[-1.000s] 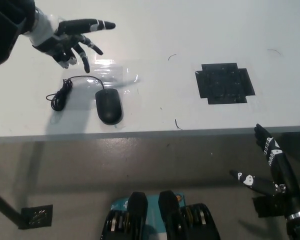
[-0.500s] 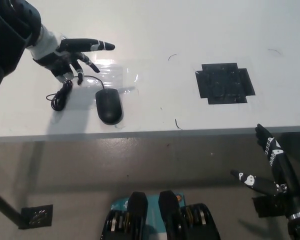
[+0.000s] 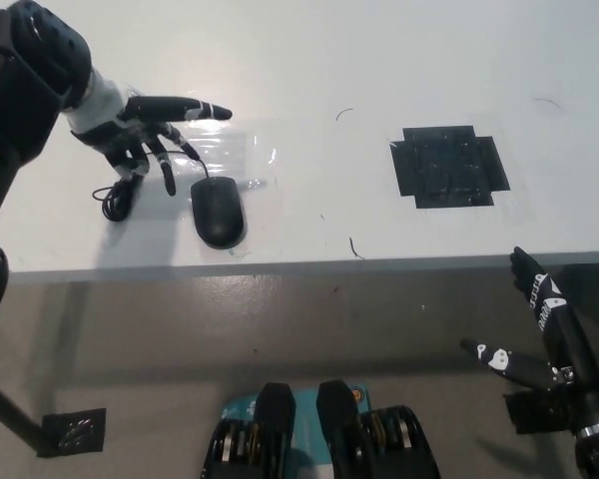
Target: The robot uses left hand to click on the left button of the black mouse, which is placed on the left area of the table
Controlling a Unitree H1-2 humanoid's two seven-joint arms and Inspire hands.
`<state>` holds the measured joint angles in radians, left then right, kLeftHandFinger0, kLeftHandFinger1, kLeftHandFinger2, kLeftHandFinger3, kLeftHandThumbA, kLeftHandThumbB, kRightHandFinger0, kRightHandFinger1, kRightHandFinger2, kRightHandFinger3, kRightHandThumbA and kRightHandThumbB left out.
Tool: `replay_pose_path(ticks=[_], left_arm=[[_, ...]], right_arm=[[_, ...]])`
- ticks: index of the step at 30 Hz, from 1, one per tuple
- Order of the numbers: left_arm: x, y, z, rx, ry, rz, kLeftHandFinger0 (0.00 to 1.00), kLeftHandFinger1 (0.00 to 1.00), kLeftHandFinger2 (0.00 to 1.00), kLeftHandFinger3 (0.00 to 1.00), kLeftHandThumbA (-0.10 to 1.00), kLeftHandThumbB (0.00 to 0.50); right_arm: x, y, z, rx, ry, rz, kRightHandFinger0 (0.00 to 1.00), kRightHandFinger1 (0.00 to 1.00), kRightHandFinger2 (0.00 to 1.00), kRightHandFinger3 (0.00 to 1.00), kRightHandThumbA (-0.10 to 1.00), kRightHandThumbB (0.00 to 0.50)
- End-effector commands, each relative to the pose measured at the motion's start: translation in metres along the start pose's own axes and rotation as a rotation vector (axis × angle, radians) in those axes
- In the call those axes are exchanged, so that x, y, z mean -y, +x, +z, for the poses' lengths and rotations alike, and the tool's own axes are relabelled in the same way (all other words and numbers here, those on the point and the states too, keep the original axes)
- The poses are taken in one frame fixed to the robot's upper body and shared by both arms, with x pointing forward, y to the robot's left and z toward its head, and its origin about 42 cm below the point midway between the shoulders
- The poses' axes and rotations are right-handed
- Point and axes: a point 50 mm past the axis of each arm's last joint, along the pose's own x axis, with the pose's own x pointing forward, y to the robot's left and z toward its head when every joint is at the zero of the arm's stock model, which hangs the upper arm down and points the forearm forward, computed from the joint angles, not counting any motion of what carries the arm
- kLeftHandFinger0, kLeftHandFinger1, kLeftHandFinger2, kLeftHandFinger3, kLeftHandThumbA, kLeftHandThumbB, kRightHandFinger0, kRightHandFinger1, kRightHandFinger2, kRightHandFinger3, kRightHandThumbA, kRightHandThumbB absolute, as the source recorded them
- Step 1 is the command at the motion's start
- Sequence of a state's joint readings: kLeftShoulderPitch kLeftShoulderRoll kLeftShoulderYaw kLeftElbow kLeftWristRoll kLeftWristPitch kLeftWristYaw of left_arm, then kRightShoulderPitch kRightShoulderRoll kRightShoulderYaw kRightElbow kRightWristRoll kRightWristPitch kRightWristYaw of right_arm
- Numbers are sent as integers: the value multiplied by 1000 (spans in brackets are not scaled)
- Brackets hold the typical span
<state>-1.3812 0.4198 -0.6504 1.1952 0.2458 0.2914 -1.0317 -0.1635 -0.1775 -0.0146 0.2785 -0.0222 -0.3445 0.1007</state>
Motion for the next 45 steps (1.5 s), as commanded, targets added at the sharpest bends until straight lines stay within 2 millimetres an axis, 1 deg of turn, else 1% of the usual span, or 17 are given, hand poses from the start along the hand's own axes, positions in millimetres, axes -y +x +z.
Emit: replay_pose_path(ticks=[1, 4, 7, 9, 12, 13, 14, 15, 20, 25, 29, 31, 32, 36, 40, 43, 45], left_arm=[[-11, -17, 21, 15, 61, 29, 0, 74, 448, 1000, 1000, 330], [-7, -9, 19, 12, 46, 23, 0, 55, 402, 1000, 1000, 305], [-4, -6, 17, 9, 24, 4, 0, 26, 343, 1000, 1000, 305], [-2, -3, 18, 6, 3, -10, 0, 15, 344, 1000, 1000, 301], [0, 0, 22, 0, -28, -27, 0, 0, 362, 1000, 1000, 326], [2, 1, 23, -4, -14, -34, 0, 0, 200, 1000, 1000, 355], [2, 1, 24, -7, -4, -35, 0, 0, 133, 1000, 1000, 359], [2, 2, 24, -1, 19, -21, 0, 0, 87, 1000, 1000, 340], [0, 0, 25, 12, 55, -18, 0, 0, 284, 1000, 1000, 303], [-3, -2, 22, -9, 32, -3, 0, 0, 304, 1000, 1000, 319], [-4, -4, 21, -15, 43, -11, 0, 1, 308, 1000, 1000, 296], [-6, -6, 21, -23, 75, -2, 0, 5, 325, 1000, 1000, 319], [-6, -6, 21, -23, 79, 3, 0, 0, 311, 1000, 1000, 317], [-8, -8, 21, -26, 35, 11, 0, 14, 352, 1000, 1000, 318], [-13, -14, 22, -28, 64, 35, 0, 0, 353, 1000, 1000, 314], [-14, -14, 20, -22, 85, 42, 0, 0, 236, 1000, 1000, 312], [-13, -12, 20, -31, 72, 37, 0, 0, 195, 1000, 1000, 312]], right_arm=[[9, 13, 17, 67, -18, 2, 1000, 1000, 1000, 1000, 1000, 188], [9, 12, 18, 65, -17, 1, 1000, 1000, 1000, 1000, 1000, 188], [9, 13, 19, 66, -18, 2, 1000, 1000, 1000, 1000, 1000, 191], [9, 13, 19, 66, -21, 6, 1000, 1000, 1000, 1000, 1000, 192], [10, 14, 21, 69, -21, 9, 1000, 1000, 1000, 1000, 1000, 188], [10, 15, 21, 70, -20, 8, 1000, 1000, 1000, 1000, 1000, 189], [10, 15, 21, 70, -19, 9, 1000, 1000, 1000, 1000, 1000, 189], [9, 15, 21, 71, -19, 10, 1000, 1000, 1000, 1000, 1000, 189], [9, 17, 22, 73, -26, 8, 1000, 1000, 1000, 1000, 1000, 193], [10, 17, 22, 77, -27, 13, 1000, 1000, 1000, 1000, 1000, 190], [10, 18, 22, 74, -25, 11, 1000, 1000, 1000, 1000, 1000, 192], [10, 20, 23, 77, -25, 12, 1000, 1000, 1000, 1000, 1000, 198], [10, 20, 23, 78, -26, 13, 1000, 1000, 1000, 1000, 1000, 197], [10, 19, 24, 84, -27, 11, 1000, 1000, 1000, 1000, 1000, 185], [12, 22, 25, 91, -33, 8, 1000, 1000, 1000, 1000, 1000, 184], [12, 22, 26, 90, -29, 12, 1000, 1000, 1000, 1000, 1000, 184], [12, 22, 26, 89, -26, 11, 1000, 1000, 1000, 1000, 1000, 186]])
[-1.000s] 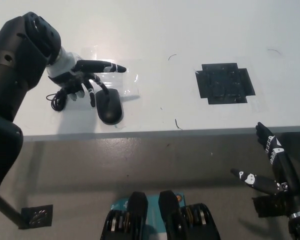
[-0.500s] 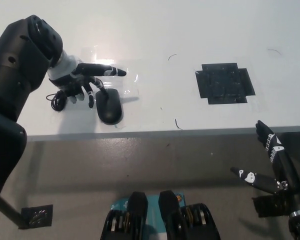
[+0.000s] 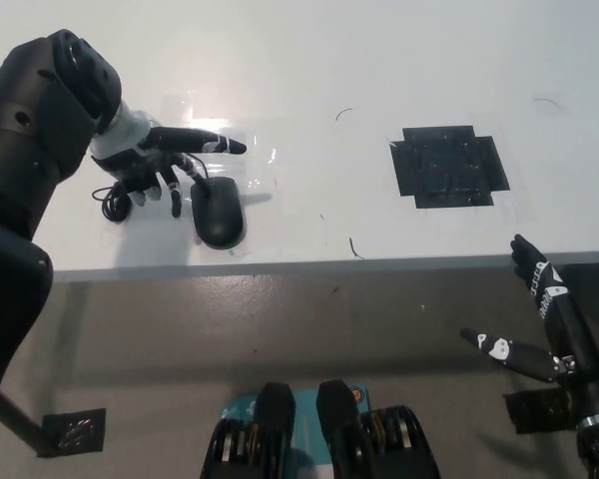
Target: The robot uses left hand to click on the left button of the black mouse, which is placed on the left area of the table
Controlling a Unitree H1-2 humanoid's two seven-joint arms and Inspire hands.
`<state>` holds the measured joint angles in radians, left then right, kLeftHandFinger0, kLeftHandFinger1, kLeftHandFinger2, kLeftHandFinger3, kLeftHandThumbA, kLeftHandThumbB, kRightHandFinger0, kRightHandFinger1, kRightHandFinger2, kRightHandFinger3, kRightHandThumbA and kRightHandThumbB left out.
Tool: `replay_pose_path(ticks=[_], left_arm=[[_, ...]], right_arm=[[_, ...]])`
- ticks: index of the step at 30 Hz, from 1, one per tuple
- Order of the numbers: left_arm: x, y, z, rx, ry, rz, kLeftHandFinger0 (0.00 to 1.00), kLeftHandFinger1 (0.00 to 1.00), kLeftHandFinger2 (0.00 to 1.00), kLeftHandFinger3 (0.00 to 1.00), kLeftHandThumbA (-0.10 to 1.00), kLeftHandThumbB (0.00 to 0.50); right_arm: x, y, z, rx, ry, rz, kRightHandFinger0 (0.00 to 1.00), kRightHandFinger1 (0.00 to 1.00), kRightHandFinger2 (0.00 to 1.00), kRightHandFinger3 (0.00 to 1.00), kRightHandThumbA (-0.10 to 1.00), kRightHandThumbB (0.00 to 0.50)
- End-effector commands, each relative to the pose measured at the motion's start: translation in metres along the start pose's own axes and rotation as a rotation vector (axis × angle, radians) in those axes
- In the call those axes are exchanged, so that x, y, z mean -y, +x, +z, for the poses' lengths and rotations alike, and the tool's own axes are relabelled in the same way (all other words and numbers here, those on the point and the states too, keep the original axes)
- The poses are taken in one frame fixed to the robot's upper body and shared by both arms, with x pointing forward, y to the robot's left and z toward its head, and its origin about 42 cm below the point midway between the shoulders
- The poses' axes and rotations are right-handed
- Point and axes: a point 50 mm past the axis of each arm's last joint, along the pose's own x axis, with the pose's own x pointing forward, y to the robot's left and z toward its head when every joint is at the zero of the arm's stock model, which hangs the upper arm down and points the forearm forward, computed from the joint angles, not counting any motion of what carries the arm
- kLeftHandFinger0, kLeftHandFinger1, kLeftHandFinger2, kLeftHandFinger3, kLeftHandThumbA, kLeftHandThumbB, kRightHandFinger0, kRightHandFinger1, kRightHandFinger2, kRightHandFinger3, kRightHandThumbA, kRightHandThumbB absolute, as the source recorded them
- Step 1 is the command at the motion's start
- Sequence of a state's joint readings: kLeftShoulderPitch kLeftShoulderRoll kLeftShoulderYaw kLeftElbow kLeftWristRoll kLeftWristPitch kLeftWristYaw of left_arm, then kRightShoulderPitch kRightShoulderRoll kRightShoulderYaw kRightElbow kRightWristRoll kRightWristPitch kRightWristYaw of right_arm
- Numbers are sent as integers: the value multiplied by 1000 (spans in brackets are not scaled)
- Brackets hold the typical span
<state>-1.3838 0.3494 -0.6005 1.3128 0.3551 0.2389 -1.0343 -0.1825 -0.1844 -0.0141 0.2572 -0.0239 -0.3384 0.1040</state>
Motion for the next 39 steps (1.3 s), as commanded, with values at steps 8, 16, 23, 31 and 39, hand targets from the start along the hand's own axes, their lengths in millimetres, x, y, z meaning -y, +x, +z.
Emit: replay_pose_path(ticks=[8, 16, 23, 31, 39], left_arm=[[-14, -21, 10, -16, 39, 28, 0, 0, 294, 1000, 1000, 317], [-5, -6, 8, -31, 24, 15, 0, 0, 330, 1000, 1000, 322], [-33, -54, 21, 118, 0, 65, 0, 10, 418, 1000, 1000, 342], [-71, -171, 33, 350, -85, 82, 0, 0, 50, 1000, 1000, 367], [-24, -270, -6, 717, 150, 167, 0, 0, 171, 1000, 1000, 338]], right_arm=[[8, 12, 17, 52, -15, 10, 1000, 1000, 1000, 1000, 1000, 187], [9, 12, 17, 52, -13, 15, 1000, 1000, 1000, 1000, 1000, 178], [7, 7, 14, 42, -12, 13, 1000, 1000, 1000, 1000, 1000, 166], [7, 0, 8, 29, -4, 6, 1000, 1000, 1000, 1000, 1000, 172], [5, -9, 2, 4, 7, 7, 1000, 1000, 1000, 1000, 1000, 171]])
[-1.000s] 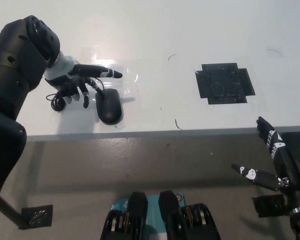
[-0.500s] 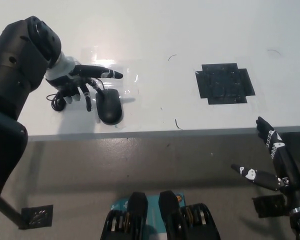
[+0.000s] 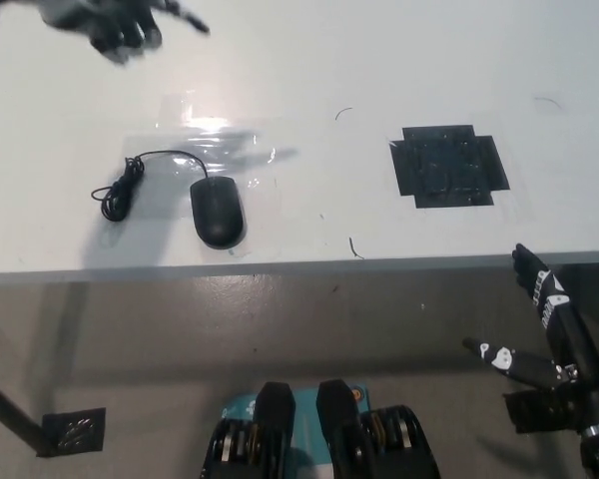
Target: The robot uses left hand to click on the left button of the black mouse, which is placed on the left area of the table
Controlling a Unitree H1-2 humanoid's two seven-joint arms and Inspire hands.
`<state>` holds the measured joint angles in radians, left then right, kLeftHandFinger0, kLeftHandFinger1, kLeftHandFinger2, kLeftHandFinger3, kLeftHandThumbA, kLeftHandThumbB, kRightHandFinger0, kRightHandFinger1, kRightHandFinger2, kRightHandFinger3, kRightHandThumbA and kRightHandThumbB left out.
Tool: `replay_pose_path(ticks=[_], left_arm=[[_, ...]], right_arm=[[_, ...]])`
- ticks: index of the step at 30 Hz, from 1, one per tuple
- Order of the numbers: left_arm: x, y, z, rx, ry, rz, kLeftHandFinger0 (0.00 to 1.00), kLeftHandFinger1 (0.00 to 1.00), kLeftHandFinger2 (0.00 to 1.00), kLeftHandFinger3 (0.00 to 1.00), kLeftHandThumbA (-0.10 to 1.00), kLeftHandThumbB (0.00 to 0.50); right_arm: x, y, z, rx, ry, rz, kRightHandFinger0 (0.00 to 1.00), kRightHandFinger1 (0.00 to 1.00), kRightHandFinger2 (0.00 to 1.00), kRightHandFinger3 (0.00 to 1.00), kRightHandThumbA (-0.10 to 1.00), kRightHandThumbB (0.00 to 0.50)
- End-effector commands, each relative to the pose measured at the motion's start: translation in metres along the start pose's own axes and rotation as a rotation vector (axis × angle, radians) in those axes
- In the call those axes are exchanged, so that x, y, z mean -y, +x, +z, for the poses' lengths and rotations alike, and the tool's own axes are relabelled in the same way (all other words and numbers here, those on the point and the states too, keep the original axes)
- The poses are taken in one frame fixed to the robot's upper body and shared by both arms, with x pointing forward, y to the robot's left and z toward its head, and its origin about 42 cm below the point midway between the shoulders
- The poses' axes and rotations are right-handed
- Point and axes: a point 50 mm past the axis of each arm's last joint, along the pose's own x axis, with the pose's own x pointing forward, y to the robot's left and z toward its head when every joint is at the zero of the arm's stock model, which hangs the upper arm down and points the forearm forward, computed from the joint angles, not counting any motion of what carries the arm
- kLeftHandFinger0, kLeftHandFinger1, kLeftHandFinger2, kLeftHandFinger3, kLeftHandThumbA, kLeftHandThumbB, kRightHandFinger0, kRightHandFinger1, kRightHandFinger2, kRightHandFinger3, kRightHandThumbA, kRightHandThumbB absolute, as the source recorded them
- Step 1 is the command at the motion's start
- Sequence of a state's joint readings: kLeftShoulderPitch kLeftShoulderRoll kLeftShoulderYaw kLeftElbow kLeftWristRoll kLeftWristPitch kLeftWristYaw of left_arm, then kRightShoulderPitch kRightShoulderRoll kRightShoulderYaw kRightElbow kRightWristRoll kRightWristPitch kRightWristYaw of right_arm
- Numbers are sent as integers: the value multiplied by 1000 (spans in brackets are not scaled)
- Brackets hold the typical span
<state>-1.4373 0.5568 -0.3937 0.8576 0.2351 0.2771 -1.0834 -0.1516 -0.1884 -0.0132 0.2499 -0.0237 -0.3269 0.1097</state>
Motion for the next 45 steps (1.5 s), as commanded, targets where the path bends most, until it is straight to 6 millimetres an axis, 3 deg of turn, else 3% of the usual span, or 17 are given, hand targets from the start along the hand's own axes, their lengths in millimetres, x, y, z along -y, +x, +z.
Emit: replay_pose_path(ticks=[1, 9, 10, 11, 14, 18, 22, 23, 25, 26, 28, 29, 31, 32, 35, 41, 45], left_arm=[[11, -140, 11, 422, -26, -115, 0, 0, 163, 1000, 1000, 365], [162, -187, -27, 584, -207, -319, 0, 0, 31, 1000, 1000, 329], [216, -195, -39, 594, -248, -294, 0, 0, 0, 1000, 1000, 262], [246, -197, -45, 598, -274, -287, 0, 0, 0, 1000, 1000, 281], [296, -201, -52, 618, -261, -191, 45, 27, 5, 1000, 1000, 266], [397, -177, -64, 681, -426, 10, 0, 0, 0, 1000, 1000, 280], [436, -150, -68, 664, -542, 209, 0, 0, 0, 1000, 1000, 223], [452, -126, -77, 648, -618, 348, 0, 0, 0, 1000, 1000, 147], [462, -104, -87, 665, -649, 441, 0, 0, 0, 1000, 1000, 87], [464, -100, -89, 669, -652, 461, 79, 84, 131, 1000, 1000, 17], [463, -62, -112, 668, -606, 598, 122, 97, 92, 1000, 1000, 20], [461, -49, -119, 661, -591, 640, 302, 205, 153, 1000, 1000, 40], [454, -20, -137, 635, -573, 715, 689, 499, 441, 1000, 1000, 146], [452, -15, -140, 635, -570, 729, 715, 518, 478, 1000, 1000, 142], [444, 8, -142, 620, -588, 781, 1000, 969, 969, 1000, 1000, 163], [423, 29, -153, 531, -679, 745, 1000, 1000, 1000, 1000, 1000, 57], [419, 32, -157, 505, -776, 739, 1000, 1000, 1000, 1000, 1000, 139]], right_arm=[[4, 2, 8, 37, 4, 6, 1000, 1000, 1000, 1000, 1000, 167], [2, 2, 4, 29, 15, 7, 1000, 1000, 1000, 1000, 1000, 155], [-2, 2, 3, 27, 20, 7, 1000, 1000, 1000, 1000, 1000, 161], [-2, 2, 2, 26, 19, 7, 1000, 1000, 1000, 1000, 1000, 162], [-4, 5, 1, 29, 21, 4, 1000, 1000, 1000, 1000, 1000, 159], [-2, 5, 0, 22, 23, 0, 1000, 1000, 1000, 1000, 1000, 151], [-7, 4, 0, 19, 23, 1, 1000, 1000, 1000, 1000, 1000, 152], [-9, 2, 0, 23, 23, 1, 1000, 1000, 1000, 1000, 1000, 160], [-10, 1, 0, 23, 26, -1, 1000, 1000, 1000, 1000, 1000, 164], [-10, 0, 0, 23, 26, -1, 1000, 1000, 1000, 1000, 1000, 160], [-9, 2, 0, 31, 26, 2, 1000, 1000, 1000, 1000, 1000, 153], [-8, 3, 1, 34, 27, 2, 1000, 1000, 1000, 1000, 1000, 154], [-9, 9, 3, 46, 31, 7, 1000, 1000, 1000, 1000, 1000, 166], [-9, 10, 4, 51, 31, 9, 1000, 1000, 1000, 1000, 1000, 166], [-9, 13, 5, 62, 25, 6, 1000, 1000, 1000, 1000, 1000, 164], [-6, 21, 9, 74, 40, -10, 1000, 1000, 1000, 1000, 1000, 158], [-7, 20, 10, 79, 42, -11, 1000, 1000, 1000, 1000, 1000, 150]])
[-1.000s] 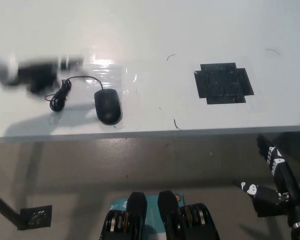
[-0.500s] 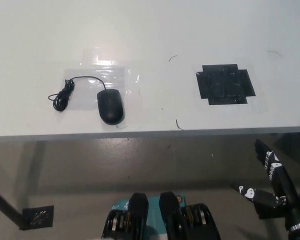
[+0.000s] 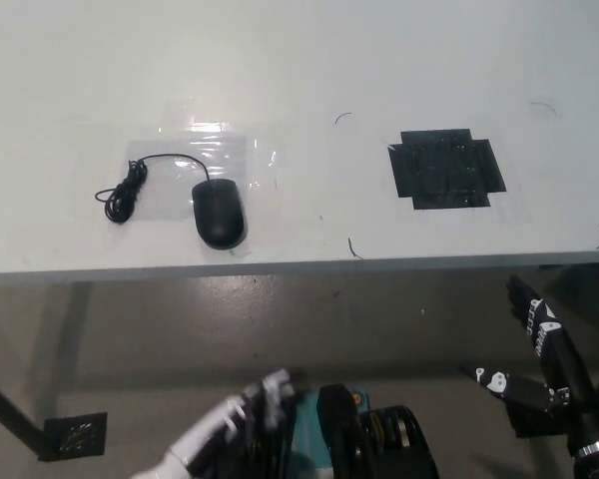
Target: The robot uses left hand to click on the left button of the black mouse, which is placed on the left area of the table
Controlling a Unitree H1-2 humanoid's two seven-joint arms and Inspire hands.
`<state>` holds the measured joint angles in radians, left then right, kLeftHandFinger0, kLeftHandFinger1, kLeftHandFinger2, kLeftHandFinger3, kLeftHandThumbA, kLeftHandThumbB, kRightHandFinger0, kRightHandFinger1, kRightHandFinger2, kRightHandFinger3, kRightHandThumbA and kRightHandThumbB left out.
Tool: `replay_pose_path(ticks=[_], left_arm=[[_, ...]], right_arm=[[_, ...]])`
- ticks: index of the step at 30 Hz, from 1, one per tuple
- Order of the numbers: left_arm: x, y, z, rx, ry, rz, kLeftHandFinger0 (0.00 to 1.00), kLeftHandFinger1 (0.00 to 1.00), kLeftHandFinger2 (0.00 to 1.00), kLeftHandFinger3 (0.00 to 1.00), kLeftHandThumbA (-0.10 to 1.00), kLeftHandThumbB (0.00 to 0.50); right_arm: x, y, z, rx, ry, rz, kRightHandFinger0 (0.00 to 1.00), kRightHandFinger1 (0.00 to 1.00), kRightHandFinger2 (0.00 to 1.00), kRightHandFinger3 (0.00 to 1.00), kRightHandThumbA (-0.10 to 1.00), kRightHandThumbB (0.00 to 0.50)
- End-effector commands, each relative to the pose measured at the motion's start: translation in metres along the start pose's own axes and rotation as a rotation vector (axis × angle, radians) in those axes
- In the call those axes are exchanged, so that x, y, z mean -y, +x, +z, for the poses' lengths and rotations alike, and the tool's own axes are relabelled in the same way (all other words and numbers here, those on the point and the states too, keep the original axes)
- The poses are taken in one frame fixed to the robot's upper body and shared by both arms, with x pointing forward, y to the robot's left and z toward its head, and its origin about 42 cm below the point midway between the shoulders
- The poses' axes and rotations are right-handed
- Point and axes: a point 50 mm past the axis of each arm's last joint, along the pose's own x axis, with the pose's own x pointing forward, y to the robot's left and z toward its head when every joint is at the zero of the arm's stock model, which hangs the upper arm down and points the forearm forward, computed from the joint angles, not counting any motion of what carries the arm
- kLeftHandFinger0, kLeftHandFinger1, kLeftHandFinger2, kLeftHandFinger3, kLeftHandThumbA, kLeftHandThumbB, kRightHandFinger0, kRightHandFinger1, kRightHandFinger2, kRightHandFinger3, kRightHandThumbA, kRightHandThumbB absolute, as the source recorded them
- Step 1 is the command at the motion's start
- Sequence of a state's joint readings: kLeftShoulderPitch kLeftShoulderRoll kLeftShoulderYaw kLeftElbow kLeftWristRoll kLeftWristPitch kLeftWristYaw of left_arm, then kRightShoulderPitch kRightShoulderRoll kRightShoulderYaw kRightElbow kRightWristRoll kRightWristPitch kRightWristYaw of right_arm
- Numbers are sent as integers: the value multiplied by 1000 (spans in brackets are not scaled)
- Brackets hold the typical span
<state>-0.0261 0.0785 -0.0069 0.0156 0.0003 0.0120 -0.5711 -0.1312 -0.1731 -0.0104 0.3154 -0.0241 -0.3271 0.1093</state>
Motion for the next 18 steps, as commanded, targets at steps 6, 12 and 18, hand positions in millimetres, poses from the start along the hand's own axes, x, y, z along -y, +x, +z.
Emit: replay_pose_path(ticks=[6, 12, 18], left_arm=[[-46, 12, 27, 230, 12, 483, 1000, 1000, 1000, 1000, 1000, 122], [-46, 12, 29, 244, 46, 489, 1000, 1000, 1000, 1000, 1000, 121], [-43, 6, 23, 245, 61, 496, 1000, 1000, 1000, 1000, 1000, 83]], right_arm=[[-1, 34, 36, 162, 17, -5, 1000, 1000, 1000, 1000, 1000, 153], [-1, 34, 36, 162, 20, -4, 1000, 1000, 1000, 1000, 1000, 138], [-3, 32, 34, 156, 16, 7, 1000, 1000, 1000, 1000, 1000, 147]])
